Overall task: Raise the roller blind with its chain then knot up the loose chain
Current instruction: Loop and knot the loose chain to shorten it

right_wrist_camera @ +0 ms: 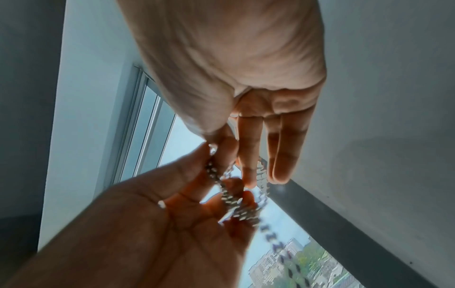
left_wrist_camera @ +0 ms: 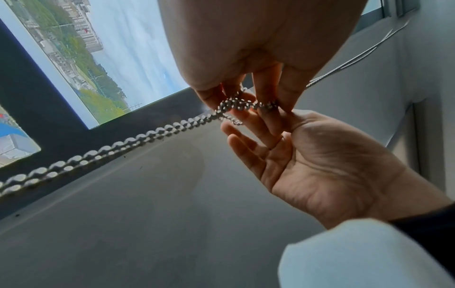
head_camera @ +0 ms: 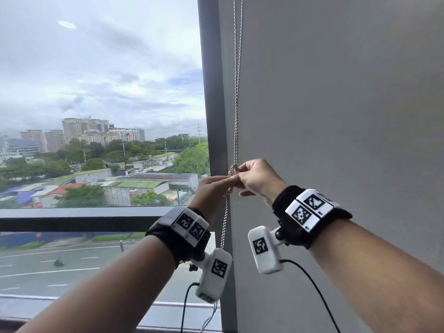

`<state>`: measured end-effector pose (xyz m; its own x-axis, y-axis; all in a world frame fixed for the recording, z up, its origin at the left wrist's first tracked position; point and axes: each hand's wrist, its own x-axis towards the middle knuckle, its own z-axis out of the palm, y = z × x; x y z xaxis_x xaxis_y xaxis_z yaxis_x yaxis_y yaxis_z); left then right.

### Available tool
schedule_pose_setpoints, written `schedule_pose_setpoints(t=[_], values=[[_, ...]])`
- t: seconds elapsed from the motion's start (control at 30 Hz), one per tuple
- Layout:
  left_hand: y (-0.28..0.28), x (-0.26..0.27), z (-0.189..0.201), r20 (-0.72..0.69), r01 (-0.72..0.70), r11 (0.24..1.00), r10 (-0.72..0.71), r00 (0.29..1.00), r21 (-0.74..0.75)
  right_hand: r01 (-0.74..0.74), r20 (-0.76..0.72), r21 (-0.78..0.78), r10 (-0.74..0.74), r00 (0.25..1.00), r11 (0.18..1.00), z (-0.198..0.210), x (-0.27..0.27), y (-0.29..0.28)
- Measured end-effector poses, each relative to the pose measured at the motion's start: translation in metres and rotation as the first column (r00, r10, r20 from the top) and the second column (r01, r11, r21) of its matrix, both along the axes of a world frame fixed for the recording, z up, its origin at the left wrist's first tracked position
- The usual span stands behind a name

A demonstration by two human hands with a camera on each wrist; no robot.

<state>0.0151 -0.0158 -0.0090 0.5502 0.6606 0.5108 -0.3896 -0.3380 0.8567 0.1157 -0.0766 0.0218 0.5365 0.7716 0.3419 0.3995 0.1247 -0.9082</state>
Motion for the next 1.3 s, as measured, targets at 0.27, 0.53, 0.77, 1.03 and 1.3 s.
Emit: schedule_pose_setpoints(t=[0.27,0.53,0.77,1.03,1.3], values=[[0.007,-0.017,0.004,-0.001,-0.173,0.984,0.173,0.985,0.039,-0.138,0.061,-0.111,0.146,0.987,0.984,-0.001,-0.003,-0.023],[-0.003,-0.018,0.007,-0.044,-0.006,0.999,0.004,0.999,-0.045,-0.022,0.122,0.134,0.006,0.992,0.991,-0.038,-0.004,0.005],[0.005,-0.023,0.006,-0.007,-0.117,0.992,0.117,0.993,-0.039,0.214,0.170,0.138,-0.236,0.957,0.967,-0.038,0.007,0.009],[0.019,-0.025,-0.001,-0.187,-0.218,0.976,0.217,0.958,0.013,0.210,0.177,0.117,-0.229,0.957,0.971,-0.034,0.022,0.013],[0.015,-0.030,-0.005,0.073,-0.145,0.989,0.146,0.987,-0.023,0.128,0.143,0.091,-0.140,0.980,0.988,-0.030,0.030,0.013]])
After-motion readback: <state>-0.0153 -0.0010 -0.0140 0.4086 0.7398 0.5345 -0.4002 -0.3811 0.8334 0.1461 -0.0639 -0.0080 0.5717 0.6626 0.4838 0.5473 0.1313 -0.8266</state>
